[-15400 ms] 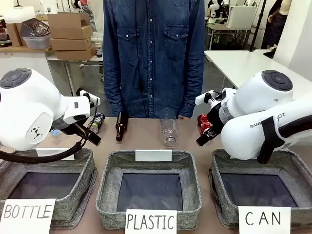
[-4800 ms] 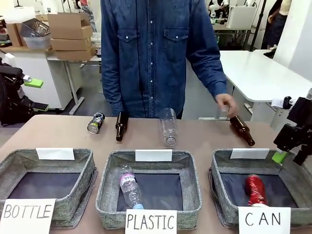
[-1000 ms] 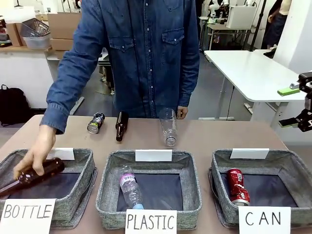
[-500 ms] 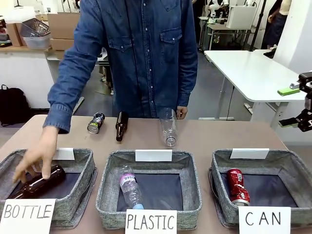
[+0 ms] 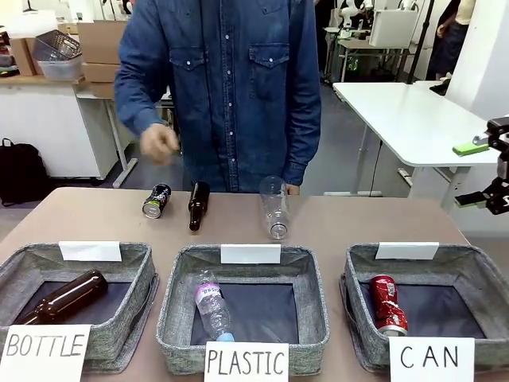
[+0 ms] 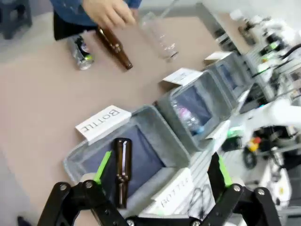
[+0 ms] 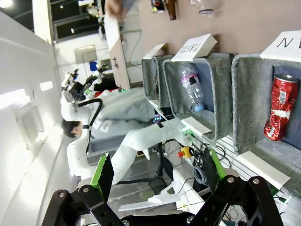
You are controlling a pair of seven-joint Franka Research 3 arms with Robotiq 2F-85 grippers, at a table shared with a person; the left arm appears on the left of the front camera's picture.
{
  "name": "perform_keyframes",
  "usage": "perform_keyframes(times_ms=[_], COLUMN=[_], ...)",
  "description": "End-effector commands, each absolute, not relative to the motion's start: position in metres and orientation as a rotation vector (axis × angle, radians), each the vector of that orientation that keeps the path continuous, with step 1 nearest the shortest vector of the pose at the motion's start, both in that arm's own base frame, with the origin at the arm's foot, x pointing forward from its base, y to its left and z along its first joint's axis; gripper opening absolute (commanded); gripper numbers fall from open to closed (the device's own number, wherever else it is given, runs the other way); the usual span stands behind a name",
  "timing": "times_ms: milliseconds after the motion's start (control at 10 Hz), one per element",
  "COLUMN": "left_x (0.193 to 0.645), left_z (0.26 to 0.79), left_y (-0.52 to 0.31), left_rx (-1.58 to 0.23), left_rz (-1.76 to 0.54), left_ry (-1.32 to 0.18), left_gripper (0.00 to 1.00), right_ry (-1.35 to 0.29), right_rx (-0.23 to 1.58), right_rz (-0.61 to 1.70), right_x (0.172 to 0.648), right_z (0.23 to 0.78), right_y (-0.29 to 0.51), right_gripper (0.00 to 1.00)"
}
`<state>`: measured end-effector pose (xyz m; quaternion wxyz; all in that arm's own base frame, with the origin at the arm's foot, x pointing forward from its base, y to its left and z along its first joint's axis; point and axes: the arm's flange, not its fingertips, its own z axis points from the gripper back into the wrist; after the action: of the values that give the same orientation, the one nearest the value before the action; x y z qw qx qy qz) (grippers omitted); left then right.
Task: Sort the can waste into the basket.
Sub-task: Pick up the can waste from the table and place it in the right Fabric basket.
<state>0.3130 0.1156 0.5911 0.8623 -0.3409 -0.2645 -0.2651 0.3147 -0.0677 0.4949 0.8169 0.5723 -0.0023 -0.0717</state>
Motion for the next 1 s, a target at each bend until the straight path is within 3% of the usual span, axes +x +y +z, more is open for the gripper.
perform_keyframes(times_ms=[0, 100, 300, 500, 600, 700, 900], left_x=[0.333, 0.347, 0.371, 0.401, 0.412, 0.382, 0.382], left_z=[0.565, 0.555, 0.542, 0.516, 0.528, 0.527, 0.527], left_y=[0.061, 0.028, -0.023, -0.064, -0.067, -0.062, -0.062], left_rx=[-0.488, -0.358, -0.267, -0.258, -0.477, -0.268, -0.268], left_rz=[-0.661, -0.693, -0.660, -0.653, -0.572, -0.704, -0.704], left_ry=[-0.522, -0.524, -0.582, -0.501, -0.499, -0.559, -0.559], left_gripper=[1.00, 1.00, 1.00, 1.00, 1.00, 1.00, 1.00], right_ry=[-0.012, -0.012, -0.012, -0.012, -0.012, -0.012, -0.012], right_rx=[1.215, 1.215, 1.215, 1.215, 1.215, 1.215, 1.215], right_rz=[-0.125, -0.125, -0.125, -0.125, -0.125, -0.125, -0.125], right_x=[0.314, 0.314, 0.314, 0.314, 0.314, 0.314, 0.314], right_z=[0.494, 0.494, 0.494, 0.494, 0.494, 0.494, 0.494], right_y=[-0.070, -0.070, -0.070, -0.070, -0.070, -0.070, -0.070], right_gripper=[1.00, 1.00, 1.00, 1.00, 1.00, 1.00, 1.00])
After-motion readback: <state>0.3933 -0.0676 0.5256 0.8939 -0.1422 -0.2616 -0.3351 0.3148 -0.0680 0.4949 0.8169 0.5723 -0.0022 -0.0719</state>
